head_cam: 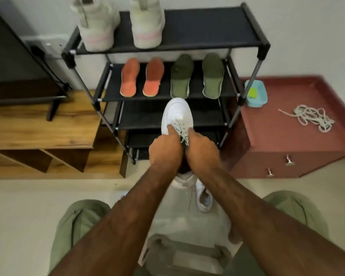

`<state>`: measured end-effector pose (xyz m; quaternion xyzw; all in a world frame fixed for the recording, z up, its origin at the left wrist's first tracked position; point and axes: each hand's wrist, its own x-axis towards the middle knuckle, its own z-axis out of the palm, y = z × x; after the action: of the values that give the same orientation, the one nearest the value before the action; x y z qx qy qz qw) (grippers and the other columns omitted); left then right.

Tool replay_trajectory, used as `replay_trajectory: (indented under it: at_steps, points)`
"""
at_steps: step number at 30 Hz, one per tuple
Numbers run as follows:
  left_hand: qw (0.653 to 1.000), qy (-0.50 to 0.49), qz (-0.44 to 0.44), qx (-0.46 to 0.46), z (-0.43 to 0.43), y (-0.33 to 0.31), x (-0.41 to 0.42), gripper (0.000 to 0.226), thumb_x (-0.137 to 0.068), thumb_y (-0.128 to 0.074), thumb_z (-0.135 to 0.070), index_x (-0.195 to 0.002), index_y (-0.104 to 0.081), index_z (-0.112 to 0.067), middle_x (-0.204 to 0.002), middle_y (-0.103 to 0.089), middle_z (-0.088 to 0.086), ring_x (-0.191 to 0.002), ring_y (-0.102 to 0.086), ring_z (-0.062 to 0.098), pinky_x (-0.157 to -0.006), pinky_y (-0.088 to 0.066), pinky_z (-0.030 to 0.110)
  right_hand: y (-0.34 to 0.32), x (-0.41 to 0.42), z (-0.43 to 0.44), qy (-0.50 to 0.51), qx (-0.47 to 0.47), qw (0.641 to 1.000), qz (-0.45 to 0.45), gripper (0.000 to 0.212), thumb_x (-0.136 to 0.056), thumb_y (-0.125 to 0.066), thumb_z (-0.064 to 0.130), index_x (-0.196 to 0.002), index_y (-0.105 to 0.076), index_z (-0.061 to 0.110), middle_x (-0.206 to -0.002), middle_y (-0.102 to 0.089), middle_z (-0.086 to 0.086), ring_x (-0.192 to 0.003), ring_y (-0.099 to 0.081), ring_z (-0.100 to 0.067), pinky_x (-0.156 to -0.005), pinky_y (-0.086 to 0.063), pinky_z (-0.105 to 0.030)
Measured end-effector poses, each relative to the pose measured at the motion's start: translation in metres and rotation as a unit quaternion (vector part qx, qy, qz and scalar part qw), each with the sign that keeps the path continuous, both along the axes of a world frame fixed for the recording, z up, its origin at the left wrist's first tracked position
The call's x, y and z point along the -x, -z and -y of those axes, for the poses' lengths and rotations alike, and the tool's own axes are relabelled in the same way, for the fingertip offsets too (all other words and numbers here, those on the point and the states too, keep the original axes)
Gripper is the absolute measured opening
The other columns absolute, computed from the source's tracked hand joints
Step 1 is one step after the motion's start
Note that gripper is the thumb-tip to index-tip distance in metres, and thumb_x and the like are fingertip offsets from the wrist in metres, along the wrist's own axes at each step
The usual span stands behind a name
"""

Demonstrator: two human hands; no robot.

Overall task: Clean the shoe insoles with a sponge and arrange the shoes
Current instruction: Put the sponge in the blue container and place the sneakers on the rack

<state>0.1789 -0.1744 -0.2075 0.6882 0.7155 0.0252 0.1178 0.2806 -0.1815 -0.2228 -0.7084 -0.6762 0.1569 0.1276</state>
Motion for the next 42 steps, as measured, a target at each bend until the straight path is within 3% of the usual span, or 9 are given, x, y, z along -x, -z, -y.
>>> replay_trajectory:
  at_steps: [7, 12, 17, 21, 25, 28, 33, 37, 42]
  points:
    - [0.98, 0.05, 0.177, -0.081, -0.002, -0.048, 0.037, 0.037, -0.099, -0.057, -0.021, -0.136, -0.057, -0.025, -0.114, -0.074, 0.005, -0.103, -0.068, 0.029, -0.093, -0.057, 0.046, -0.039, -0.026, -0.001, -0.024, -0.15, 0.971, -0.185, 0.023, -0.095, -0.058, 0.016, -0.11, -0.073, 0.023, -0.091, -0.076, -0.001, -0.084, -0.07, -0.025, -0.073, -0.058, -0.041]
    - [0.93, 0.039, 0.347, -0.114, 0.005, -0.058, 0.055, 0.029, -0.092, -0.064, -0.032, -0.116, -0.067, -0.048, -0.101, -0.076, -0.017, -0.098, -0.071, 0.007, -0.088, -0.061, 0.046, -0.042, -0.032, -0.006, 0.026, -0.136, 0.901, -0.411, 0.028, -0.088, -0.078, 0.021, -0.115, -0.079, 0.029, -0.108, -0.078, 0.014, -0.102, -0.073, -0.005, -0.091, -0.061, -0.041]
    - [0.927, 0.036, 0.347, -0.14, 0.003, -0.069, 0.051, 0.028, -0.096, -0.067, -0.025, -0.122, -0.069, -0.037, -0.107, -0.075, -0.017, -0.102, -0.069, 0.002, -0.092, -0.061, 0.038, -0.067, -0.029, -0.008, 0.009, -0.126, 0.937, -0.325, 0.047, -0.081, -0.085, 0.035, -0.126, -0.072, 0.03, -0.12, -0.072, 0.012, -0.107, -0.068, -0.004, -0.095, -0.059, -0.035]
    - [0.936, 0.019, 0.31, -0.166, -0.003, -0.091, 0.034, 0.047, -0.097, -0.065, -0.019, -0.141, -0.052, -0.028, -0.127, -0.07, -0.002, -0.115, -0.067, 0.018, -0.097, -0.058, 0.042, -0.11, -0.02, -0.016, -0.023, -0.073, 0.969, -0.233, 0.078, -0.078, -0.079, 0.04, -0.146, -0.039, 0.037, -0.135, -0.047, 0.007, -0.11, -0.058, -0.014, -0.089, -0.05, -0.031]
    - [0.933, 0.016, 0.298, -0.201, -0.003, -0.112, 0.025, 0.045, -0.097, -0.06, -0.018, -0.139, -0.047, -0.028, -0.127, -0.068, -0.001, -0.114, -0.066, 0.022, -0.093, -0.058, 0.044, -0.154, -0.025, -0.033, 0.0, 0.028, 0.904, -0.427, 0.072, -0.083, -0.071, 0.019, -0.146, -0.037, 0.029, -0.126, -0.061, 0.001, -0.105, -0.068, -0.016, -0.079, -0.059, -0.034]
    - [0.926, 0.046, 0.313, -0.209, -0.001, -0.119, 0.023, 0.044, -0.097, -0.057, -0.015, -0.137, -0.046, -0.03, -0.127, -0.066, -0.005, -0.115, -0.066, 0.02, -0.094, -0.057, 0.045, -0.166, -0.028, -0.04, 0.035, 0.038, 0.909, -0.414, 0.062, -0.087, -0.075, 0.036, -0.137, -0.039, 0.028, -0.117, -0.067, 0.004, -0.096, -0.072, -0.017, -0.081, -0.062, -0.039]
    - [0.92, 0.057, 0.329, -0.207, -0.002, -0.121, 0.02, 0.046, -0.095, -0.055, -0.009, -0.133, -0.045, -0.034, -0.13, -0.062, -0.009, -0.12, -0.062, 0.017, -0.097, -0.056, 0.048, -0.163, -0.024, -0.049, 0.071, -0.013, 0.921, -0.383, 0.087, -0.069, -0.079, 0.056, -0.141, -0.036, 0.036, -0.114, -0.07, 0.008, -0.096, -0.073, -0.018, -0.088, -0.06, -0.045]
    - [0.903, 0.058, 0.359, -0.228, -0.014, -0.132, 0.022, 0.049, -0.09, -0.064, -0.012, -0.13, -0.048, -0.035, -0.128, -0.055, -0.017, -0.119, -0.06, 0.013, -0.094, -0.057, 0.044, -0.178, -0.026, -0.057, 0.061, -0.063, 0.918, -0.386, 0.071, -0.063, -0.077, 0.058, -0.125, -0.047, 0.043, -0.104, -0.073, 0.014, -0.09, -0.074, -0.011, -0.086, -0.061, -0.046]
    - [0.883, 0.093, 0.4, -0.227, -0.054, -0.189, 0.016, 0.063, -0.082, -0.068, -0.01, -0.132, -0.045, -0.04, -0.133, -0.048, -0.02, -0.113, -0.056, 0.001, -0.084, -0.049, 0.012, -0.226, -0.031, -0.087, 0.05, -0.186, 0.887, -0.42, 0.063, -0.074, -0.084, 0.04, -0.127, -0.05, 0.039, -0.112, -0.07, 0.018, -0.095, -0.071, -0.004, -0.088, -0.061, -0.043]
